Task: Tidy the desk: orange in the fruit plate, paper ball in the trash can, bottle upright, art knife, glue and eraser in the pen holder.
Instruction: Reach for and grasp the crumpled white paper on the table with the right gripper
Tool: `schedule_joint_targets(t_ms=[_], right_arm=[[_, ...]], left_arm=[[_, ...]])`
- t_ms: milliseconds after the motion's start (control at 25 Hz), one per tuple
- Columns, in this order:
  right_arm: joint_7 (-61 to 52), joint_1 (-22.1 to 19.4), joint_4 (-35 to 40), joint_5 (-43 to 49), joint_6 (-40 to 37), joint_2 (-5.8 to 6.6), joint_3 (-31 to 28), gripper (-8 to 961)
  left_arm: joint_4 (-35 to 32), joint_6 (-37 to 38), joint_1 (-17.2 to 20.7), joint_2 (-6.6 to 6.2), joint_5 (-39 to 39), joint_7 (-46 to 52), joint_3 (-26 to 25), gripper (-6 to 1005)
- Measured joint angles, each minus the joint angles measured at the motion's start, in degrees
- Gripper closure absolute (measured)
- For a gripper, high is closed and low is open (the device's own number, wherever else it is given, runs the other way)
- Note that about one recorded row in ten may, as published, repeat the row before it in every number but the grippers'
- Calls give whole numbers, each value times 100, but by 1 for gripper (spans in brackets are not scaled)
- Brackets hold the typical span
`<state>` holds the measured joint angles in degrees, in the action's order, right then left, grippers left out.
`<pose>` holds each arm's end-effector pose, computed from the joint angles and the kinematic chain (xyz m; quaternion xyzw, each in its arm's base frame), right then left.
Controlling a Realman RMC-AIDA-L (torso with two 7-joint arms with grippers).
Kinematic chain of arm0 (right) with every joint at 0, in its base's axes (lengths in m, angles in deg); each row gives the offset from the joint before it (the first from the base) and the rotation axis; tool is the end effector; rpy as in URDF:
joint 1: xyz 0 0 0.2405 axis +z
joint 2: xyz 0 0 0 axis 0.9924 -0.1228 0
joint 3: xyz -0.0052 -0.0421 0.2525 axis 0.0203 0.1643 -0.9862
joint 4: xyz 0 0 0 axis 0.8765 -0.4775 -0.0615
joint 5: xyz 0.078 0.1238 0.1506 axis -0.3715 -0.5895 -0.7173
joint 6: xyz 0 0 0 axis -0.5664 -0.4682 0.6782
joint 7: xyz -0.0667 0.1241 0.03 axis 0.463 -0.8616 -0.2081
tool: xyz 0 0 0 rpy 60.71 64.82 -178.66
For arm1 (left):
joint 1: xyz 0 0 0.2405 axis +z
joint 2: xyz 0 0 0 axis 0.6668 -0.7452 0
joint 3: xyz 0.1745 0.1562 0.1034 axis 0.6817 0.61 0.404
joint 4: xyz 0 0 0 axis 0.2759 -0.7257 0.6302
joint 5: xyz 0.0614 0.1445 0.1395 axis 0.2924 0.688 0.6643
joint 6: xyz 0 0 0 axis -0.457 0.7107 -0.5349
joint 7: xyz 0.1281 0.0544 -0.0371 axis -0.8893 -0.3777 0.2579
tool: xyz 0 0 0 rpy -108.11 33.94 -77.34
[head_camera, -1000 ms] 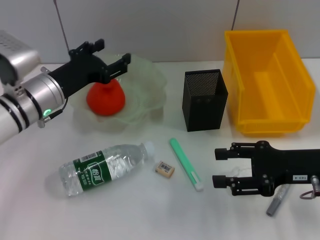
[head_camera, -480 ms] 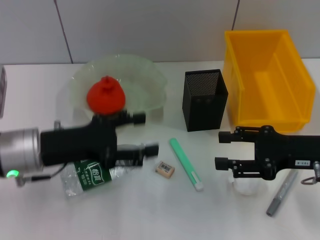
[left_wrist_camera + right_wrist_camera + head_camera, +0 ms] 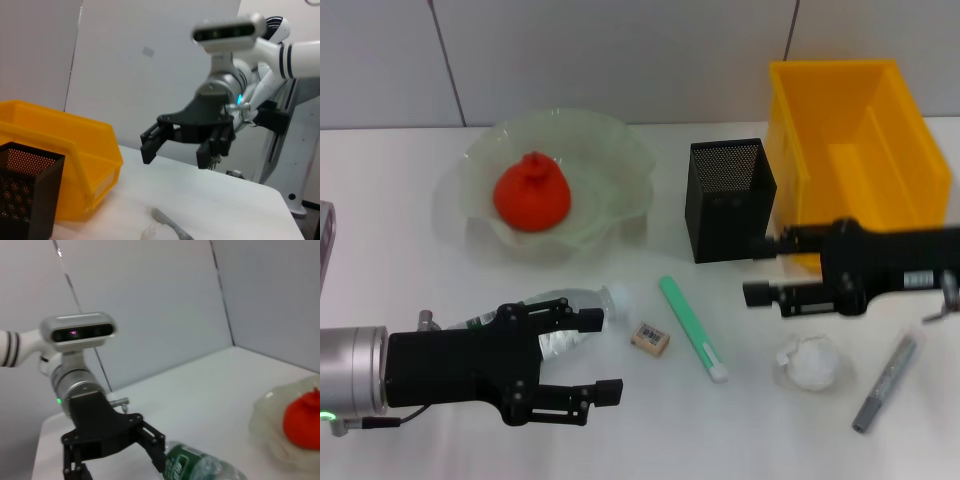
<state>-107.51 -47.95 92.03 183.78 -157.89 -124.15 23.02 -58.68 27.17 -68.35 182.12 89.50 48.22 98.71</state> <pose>0.2286 0.3434 0.0239 -0.9537 0.1811 0.2350 0.0500 -0.2587 0.2886 -0.0145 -0.9471 -0.1439 -0.2847 0.0356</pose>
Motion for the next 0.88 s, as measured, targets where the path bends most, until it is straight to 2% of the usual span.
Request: schedule_joint_targets(t_ms=[120,160,200,360,480,560,640,720,760,800,880], right_arm=[[-1158,260,874,473,-150,5,127,211],[-1960,546,1399,904,-358,34,306,211],[-1960,546,1399,904,-358,34,306,211],[-2857,1349,1893,1936,-1034,116,440,212],[-3098,1854,1945,2664,-1281,112,536,212],[-3258,2143,1959,3271,-1242,47,909,212],[-3294,2197,1961,3420,-1210,12,1051,212],[-3328,2275,1963,3740,-1135,-80,1306,212],[-3331,2309,1962,4076,-1022,-193,1500,212],[-3331,2309,1962,4076,-1022,-193,1500,212],[-3330,2314,1951,4351,-895,-289,1624,211]], left_arm=[[2,-61,-2,16,2,-38,1,130],[2,-77,-3,19,5,-47,2,131],[2,-96,-5,29,10,-61,7,131],[2,-147,-4,41,17,-90,13,133],[2,-159,2,41,20,-91,5,134],[2,-179,4,42,23,-93,4,134],[2,-218,6,49,24,-97,3,135],[2,-258,12,68,24,-122,3,136],[2,-272,14,79,24,-137,3,136],[2,-286,15,91,24,-152,3,137],[2,-302,16,102,23,-162,3,137]])
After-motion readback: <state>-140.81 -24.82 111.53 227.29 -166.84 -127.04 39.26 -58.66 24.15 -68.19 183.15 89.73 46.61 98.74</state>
